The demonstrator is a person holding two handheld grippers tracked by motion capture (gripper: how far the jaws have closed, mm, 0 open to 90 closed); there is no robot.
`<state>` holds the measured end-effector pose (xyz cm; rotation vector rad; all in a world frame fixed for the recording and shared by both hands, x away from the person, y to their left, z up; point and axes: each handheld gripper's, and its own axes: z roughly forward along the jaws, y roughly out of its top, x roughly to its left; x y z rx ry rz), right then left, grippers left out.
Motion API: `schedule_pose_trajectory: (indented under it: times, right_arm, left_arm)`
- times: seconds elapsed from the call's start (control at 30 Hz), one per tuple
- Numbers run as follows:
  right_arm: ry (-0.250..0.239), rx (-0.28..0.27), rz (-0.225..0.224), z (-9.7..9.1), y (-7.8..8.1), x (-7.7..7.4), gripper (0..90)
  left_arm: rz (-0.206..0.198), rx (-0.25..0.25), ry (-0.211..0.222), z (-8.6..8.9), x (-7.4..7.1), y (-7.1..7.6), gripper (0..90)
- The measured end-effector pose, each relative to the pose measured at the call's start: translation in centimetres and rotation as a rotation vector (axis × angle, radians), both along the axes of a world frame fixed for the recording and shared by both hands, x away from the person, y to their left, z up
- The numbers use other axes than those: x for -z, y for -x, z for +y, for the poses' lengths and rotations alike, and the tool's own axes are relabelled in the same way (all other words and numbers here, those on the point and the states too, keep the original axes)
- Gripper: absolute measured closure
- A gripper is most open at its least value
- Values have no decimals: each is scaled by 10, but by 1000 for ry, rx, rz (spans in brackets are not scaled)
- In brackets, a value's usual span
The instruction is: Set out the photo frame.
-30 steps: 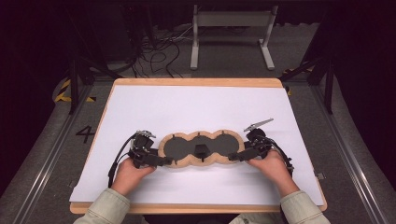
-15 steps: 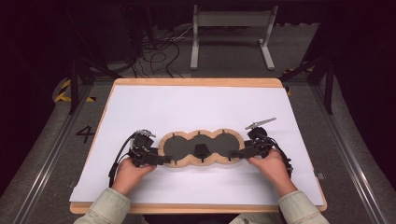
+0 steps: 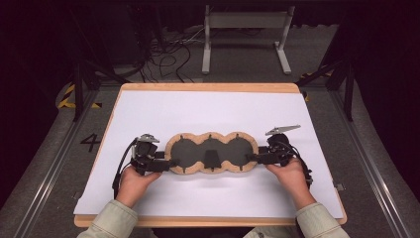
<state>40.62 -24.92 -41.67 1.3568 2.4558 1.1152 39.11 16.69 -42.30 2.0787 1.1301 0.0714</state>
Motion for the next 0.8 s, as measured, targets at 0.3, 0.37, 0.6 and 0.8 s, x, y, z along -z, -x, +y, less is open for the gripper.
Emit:
schedule_pose_trajectory:
  times: [0.3, 0.37, 0.6, 0.8]
  right_arm:
    - [8, 26, -32, -4, 2, -2, 605]
    - [-1, 33, -43, -6, 3, -3, 650]
    - [-12, 43, -100, -8, 8, -10, 727]
    - [25, 39, -159, -4, 15, -17, 758]
  left_arm:
    - [-61, -23, 27, 7, -8, 5, 510]
    - [-68, -31, 32, 8, -9, 5, 551]
    - [-111, -45, 41, 9, -13, 8, 626]
    - [-156, -44, 27, 9, -15, 12, 650]
